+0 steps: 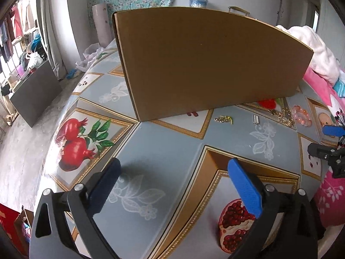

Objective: Organize jewelry

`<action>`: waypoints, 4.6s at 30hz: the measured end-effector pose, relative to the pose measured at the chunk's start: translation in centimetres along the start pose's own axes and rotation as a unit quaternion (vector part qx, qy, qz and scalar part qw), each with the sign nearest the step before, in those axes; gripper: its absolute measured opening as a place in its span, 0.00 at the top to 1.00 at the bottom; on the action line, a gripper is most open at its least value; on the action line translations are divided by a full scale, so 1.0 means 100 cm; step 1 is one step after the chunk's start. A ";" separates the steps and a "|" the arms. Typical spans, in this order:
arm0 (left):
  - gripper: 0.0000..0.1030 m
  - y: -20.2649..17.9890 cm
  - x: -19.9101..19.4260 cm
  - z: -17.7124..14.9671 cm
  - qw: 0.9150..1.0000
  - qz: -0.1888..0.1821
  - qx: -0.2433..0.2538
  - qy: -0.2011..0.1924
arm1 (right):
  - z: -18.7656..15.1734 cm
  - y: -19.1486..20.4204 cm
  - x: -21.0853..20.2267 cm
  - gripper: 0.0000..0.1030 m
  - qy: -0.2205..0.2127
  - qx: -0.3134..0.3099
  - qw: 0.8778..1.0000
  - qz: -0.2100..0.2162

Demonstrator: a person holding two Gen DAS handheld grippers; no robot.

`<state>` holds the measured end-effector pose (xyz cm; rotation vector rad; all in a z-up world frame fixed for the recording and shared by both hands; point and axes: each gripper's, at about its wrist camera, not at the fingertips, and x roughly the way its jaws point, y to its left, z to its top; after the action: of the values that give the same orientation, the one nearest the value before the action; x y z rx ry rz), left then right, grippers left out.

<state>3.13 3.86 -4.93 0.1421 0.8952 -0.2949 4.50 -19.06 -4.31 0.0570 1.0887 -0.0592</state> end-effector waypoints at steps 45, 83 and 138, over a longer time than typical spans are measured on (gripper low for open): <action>0.07 -0.012 -0.010 -0.002 1.000 0.004 0.016 -0.015 | 0.024 -0.072 -0.028 0.73 -0.144 0.043 0.977 0.149; 0.76 -0.087 0.024 0.045 0.990 -0.078 0.118 0.004 | 0.002 -0.028 -0.017 0.69 -0.148 0.035 0.969 0.197; 0.93 -0.068 0.013 0.025 0.992 -0.087 0.086 -0.013 | -0.003 -0.017 -0.031 0.66 -0.142 -0.007 0.964 0.226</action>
<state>3.67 -3.43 -4.39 0.2202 0.8579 -0.5357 2.69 -20.70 -1.77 0.2751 0.7678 0.3416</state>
